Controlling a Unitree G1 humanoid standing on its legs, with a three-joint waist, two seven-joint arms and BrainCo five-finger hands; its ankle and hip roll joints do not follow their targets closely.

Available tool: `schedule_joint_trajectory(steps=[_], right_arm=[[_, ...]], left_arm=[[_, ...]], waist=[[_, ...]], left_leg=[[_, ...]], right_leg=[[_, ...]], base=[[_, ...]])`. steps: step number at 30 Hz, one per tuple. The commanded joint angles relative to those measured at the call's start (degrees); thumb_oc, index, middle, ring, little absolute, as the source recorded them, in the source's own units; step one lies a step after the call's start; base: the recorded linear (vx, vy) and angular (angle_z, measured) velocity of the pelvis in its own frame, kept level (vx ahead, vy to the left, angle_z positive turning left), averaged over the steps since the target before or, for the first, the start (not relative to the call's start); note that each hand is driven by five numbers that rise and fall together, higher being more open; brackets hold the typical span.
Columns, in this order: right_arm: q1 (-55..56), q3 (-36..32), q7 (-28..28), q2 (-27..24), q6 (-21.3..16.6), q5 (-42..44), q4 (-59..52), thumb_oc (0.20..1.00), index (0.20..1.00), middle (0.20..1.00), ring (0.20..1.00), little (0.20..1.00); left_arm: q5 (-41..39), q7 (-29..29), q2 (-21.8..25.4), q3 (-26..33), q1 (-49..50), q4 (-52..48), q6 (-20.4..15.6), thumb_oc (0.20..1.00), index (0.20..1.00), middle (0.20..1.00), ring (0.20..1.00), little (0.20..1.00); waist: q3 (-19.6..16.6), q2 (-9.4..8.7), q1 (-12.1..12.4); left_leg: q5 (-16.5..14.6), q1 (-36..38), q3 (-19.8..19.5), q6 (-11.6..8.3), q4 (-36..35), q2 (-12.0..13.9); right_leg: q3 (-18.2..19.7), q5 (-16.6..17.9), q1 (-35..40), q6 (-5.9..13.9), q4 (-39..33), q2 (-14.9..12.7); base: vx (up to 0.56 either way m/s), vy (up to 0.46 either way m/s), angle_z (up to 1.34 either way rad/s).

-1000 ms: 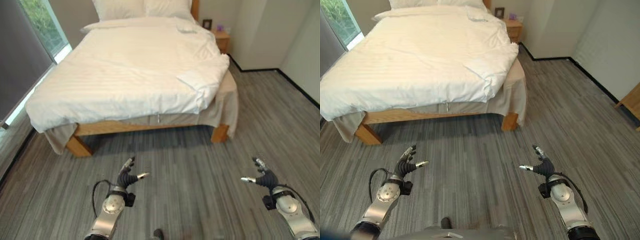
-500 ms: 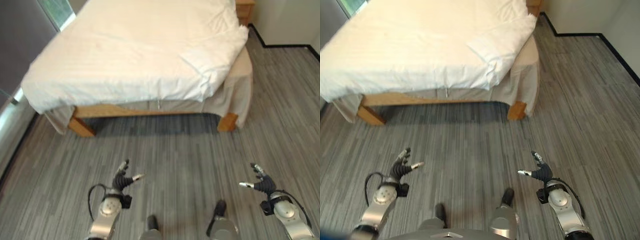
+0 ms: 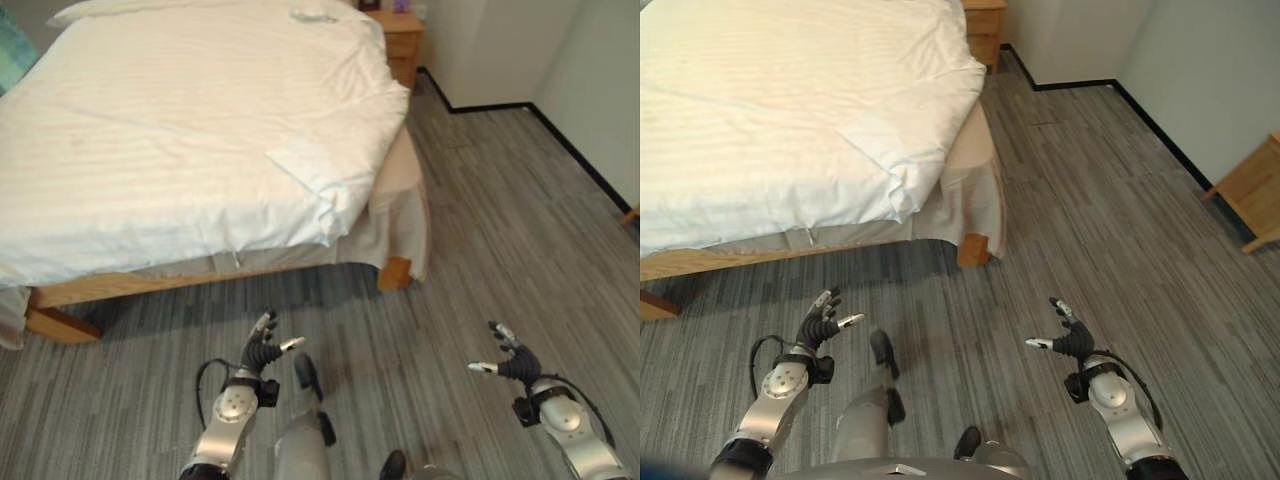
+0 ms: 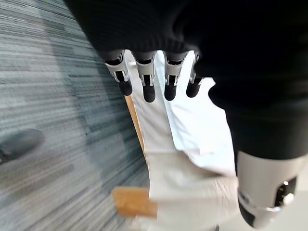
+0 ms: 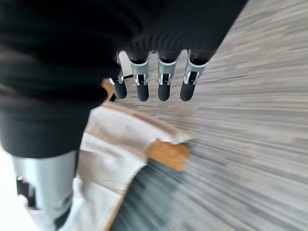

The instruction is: Making the bed.

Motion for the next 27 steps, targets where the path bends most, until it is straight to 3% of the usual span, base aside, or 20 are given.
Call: schedule_joint_trajectory(steps=[1, 2, 4, 7, 8, 10, 11, 12, 13, 16, 21, 25, 27], right_arm=[[-4.99, -2.57, -1.77, -0.70, -2.51, -3.00, -1.99, 1.000, 1.000, 1.000, 1.000, 1.000], [-5.34, -2.08, -1.98, -0.09, -2.29, -3.41, -1.73, 1.000, 1.000, 1.000, 1.000, 1.000], [-5.31, -2.18, -2.40, 0.49, -2.26, -3.15, -1.81, 1.000, 1.000, 1.000, 1.000, 1.000], [-5.72, -2.76, -3.53, 0.70, -2.23, -3.59, -1.25, 1.000, 1.000, 1.000, 1.000, 1.000], [-5.87, -2.76, -3.62, 0.73, -2.05, -3.45, -1.19, 1.000, 1.000, 1.000, 1.000, 1.000], [-5.56, -3.18, -3.79, 0.23, -2.02, -2.57, -1.24, 1.000, 1.000, 1.000, 1.000, 1.000], [-5.59, -3.16, -3.78, 0.26, -2.00, -2.56, -1.25, 1.000, 1.000, 1.000, 1.000, 1.000], [-5.29, -3.74, -3.94, -0.19, -1.84, -2.33, -0.74, 1.000, 1.000, 1.000, 1.000, 1.000], [-5.33, -4.04, -4.20, -0.49, -1.66, -2.62, -0.36, 1.000, 1.000, 1.000, 1.000, 1.000], [-4.35, -4.06, -4.09, -0.23, -1.38, -3.45, -0.24, 1.000, 1.000, 1.000, 1.000, 1.000], [-1.71, -4.14, -3.41, 0.04, -1.50, -3.33, -0.02, 1.000, 1.000, 1.000, 1.000, 1.000], [0.36, -4.30, -2.43, -1.17, -2.36, -0.78, 1.04, 1.000, 1.000, 1.000, 1.000, 1.000], [1.19, -4.02, -1.94, -2.77, -2.90, 0.25, 0.95, 1.000, 1.000, 1.000, 1.000, 1.000]], left_arm=[[0.03, 2.66, 1.41, 1.04, -1.94, -6.60, -1.98, 1.000, 1.000, 1.000, 1.000, 1.000], [0.73, 3.69, 1.71, 1.30, -2.36, -6.77, -1.69, 1.000, 1.000, 1.000, 1.000, 1.000], [1.57, 5.40, 2.52, 2.04, -3.09, -7.50, -1.78, 1.000, 1.000, 1.000, 1.000, 1.000], [3.12, 8.59, 4.60, 4.47, -6.29, -8.78, -2.24, 1.000, 1.000, 1.000, 1.000, 1.000], [3.26, 9.66, 5.23, 4.91, -6.98, -9.76, -2.40, 1.000, 1.000, 1.000, 1.000, 1.000], [4.75, 10.74, 6.84, 6.35, -9.13, -10.27, -2.66, 1.000, 1.000, 1.000, 1.000, 1.000], [4.76, 10.72, 6.87, 6.39, -9.15, -10.25, -2.65, 1.000, 1.000, 1.000, 1.000, 1.000], [6.54, 10.90, 8.54, 7.00, -10.83, -9.72, -2.42, 1.000, 1.000, 1.000, 1.000, 1.000], [7.77, 11.20, 9.80, 7.54, -12.14, -9.14, -2.21, 1.000, 1.000, 1.000, 1.000, 1.000], [10.63, 12.69, 11.53, 7.54, -15.43, -6.88, -1.96, 1.000, 1.000, 1.000, 1.000, 1.000], [12.10, 13.78, 10.52, 7.51, -15.60, -4.94, -2.03, 1.000, 1.000, 1.000, 1.000, 1.000], [15.08, 16.20, 12.54, 7.15, -20.68, 2.13, -0.34, 1.000, 1.000, 1.000, 1.000, 1.000], [17.59, 18.03, 14.13, 5.82, -23.84, 8.40, 1.48, 1.000, 1.000, 1.000, 1.000, 1.000]], waist=[[1.30, -0.17, 1.40], [1.63, -0.08, 1.05], [2.39, 0.86, -0.21], [2.51, 1.03, -0.44], [2.85, 0.54, -1.22], [2.60, -0.16, -2.26], [2.66, 0.02, -2.50], [1.98, -0.61, -3.29], [1.60, -0.56, -3.77], [1.06, -0.40, -5.21], [-0.98, -0.39, -5.47], [-2.65, 1.82, -7.69], [-0.84, 3.04, -8.85]], left_leg=[[-0.95, 11.46, -0.73, 2.98, -6.57, -3.10], [-1.46, 13.01, -0.84, 3.74, -7.03, -3.22], [-2.74, 15.16, -1.91, 4.25, -7.43, -2.48], [-3.88, 16.22, -0.71, 3.39, -7.43, -0.82], [-4.49, 16.86, -1.40, 2.87, -7.43, -1.10], [-5.25, 18.20, -1.95, 1.49, -7.43, -1.31], [-5.24, 18.23, -2.20, 1.39, -7.43, -1.05], [-5.56, 19.05, -1.97, -0.10, -7.43, -0.92], [-5.95, 19.70, -1.78, -1.13, -7.43, -0.14], [-6.99, 21.70, -1.56, -2.86, -7.42, 1.24], [-6.67, 23.44, -1.32, -3.86, -6.91, 1.75], [-5.43, 24.63, -0.08, -6.56, -6.69, 5.37], [-5.03, 23.34, -0.61, -7.39, -0.06, 7.63]], right_leg=[[6.98, 8.03, -7.72, 8.76, 20.23, -7.83], [7.67, 12.30, -10.89, 9.27, 26.42, -9.83], [9.38, 14.88, -16.41, 9.27, 35.67, -10.87], [4.05, 14.53, -20.18, 8.90, 33.64, -16.64], [2.82, 12.97, -20.79, 8.28, 32.35, -17.23], [0.98, 11.75, -22.10, 7.59, 23.50, -15.62], [0.54, 12.01, -21.55, 7.56, 22.80, -15.22], [-1.16, 13.03, -22.94, 7.32, 13.97, -14.87], [-2.57, 15.30, -23.17, 7.94, 10.61, -15.55], [-2.33, 17.55, -23.03, 8.33, 6.72, -16.35], [-1.83, 18.40, -17.54, 7.90, 0.02, -13.85], [-0.74, 16.02, -15.96, 7.13, -1.28, -10.93], [0.13, 13.57, -15.37, 5.18, -1.36, -8.67]], base=[[0.30, 0.182, -0.11], [0.31, 0.169, 0.12], [0.29, 0.121, 0.30], [0.27, -0.073, 0.51], [0.31, -0.107, 0.38], [0.27, -0.122, 0.57], [0.26, -0.244, 0.52], [0.25, -0.270, 0.31], [0.26, -0.266, 0.19], [0.25, -0.210, 0.39], [0.21, -0.164, 0.18], [0.21, -0.171, -0.22], [0.15, -0.165, -0.22]])
